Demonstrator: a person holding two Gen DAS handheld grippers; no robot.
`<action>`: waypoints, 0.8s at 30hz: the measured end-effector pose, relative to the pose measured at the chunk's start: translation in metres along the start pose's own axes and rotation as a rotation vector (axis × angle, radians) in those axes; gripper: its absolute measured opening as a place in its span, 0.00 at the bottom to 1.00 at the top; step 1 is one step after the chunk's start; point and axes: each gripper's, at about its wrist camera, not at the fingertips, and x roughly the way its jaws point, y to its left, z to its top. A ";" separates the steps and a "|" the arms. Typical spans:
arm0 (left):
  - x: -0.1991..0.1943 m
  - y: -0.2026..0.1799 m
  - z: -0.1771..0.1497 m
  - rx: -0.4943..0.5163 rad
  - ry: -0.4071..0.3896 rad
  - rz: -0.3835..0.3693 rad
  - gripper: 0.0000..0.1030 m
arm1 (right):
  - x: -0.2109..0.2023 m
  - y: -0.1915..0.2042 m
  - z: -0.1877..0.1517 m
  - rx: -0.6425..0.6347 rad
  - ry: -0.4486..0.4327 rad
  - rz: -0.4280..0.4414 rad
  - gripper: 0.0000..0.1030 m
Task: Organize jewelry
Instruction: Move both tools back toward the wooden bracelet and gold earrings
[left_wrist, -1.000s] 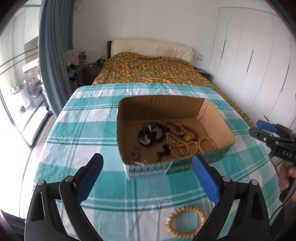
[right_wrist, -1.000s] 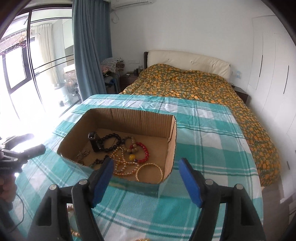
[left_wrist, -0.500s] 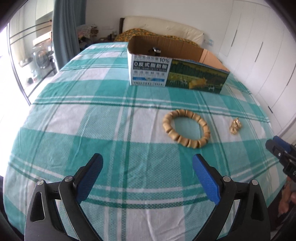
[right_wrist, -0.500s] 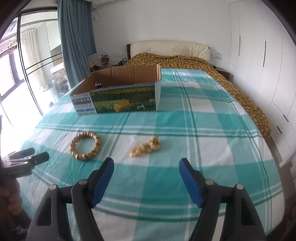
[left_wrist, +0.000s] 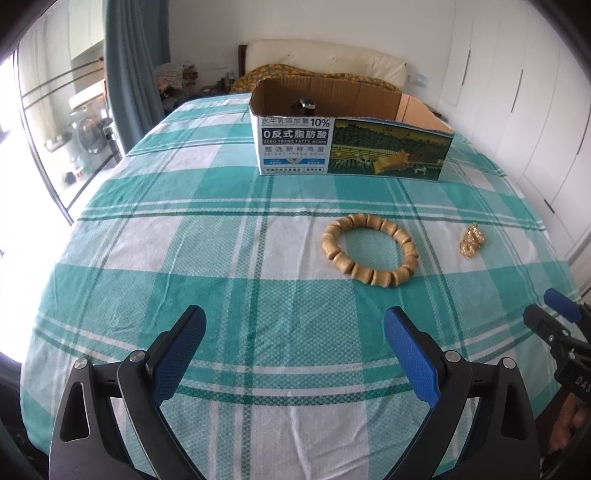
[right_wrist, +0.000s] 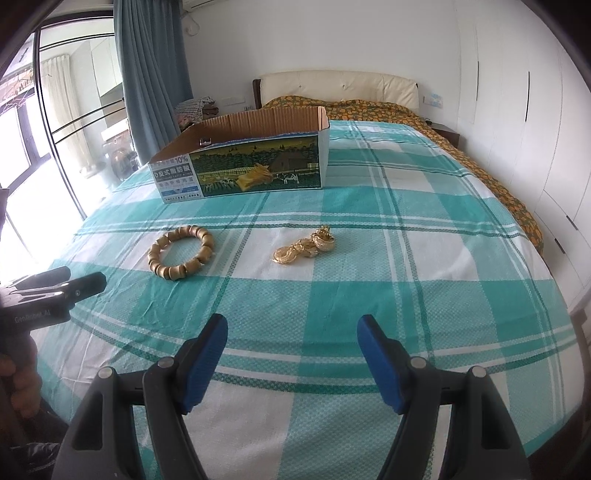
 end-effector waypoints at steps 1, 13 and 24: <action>0.000 0.000 0.000 0.000 0.001 0.001 0.95 | 0.000 0.001 0.000 -0.002 0.002 0.000 0.72; 0.012 -0.002 -0.002 -0.005 0.031 -0.011 0.95 | 0.007 0.000 -0.004 0.007 0.026 0.002 0.72; 0.027 0.001 -0.006 -0.028 0.066 -0.016 0.95 | 0.018 -0.006 -0.005 0.028 0.053 -0.005 0.72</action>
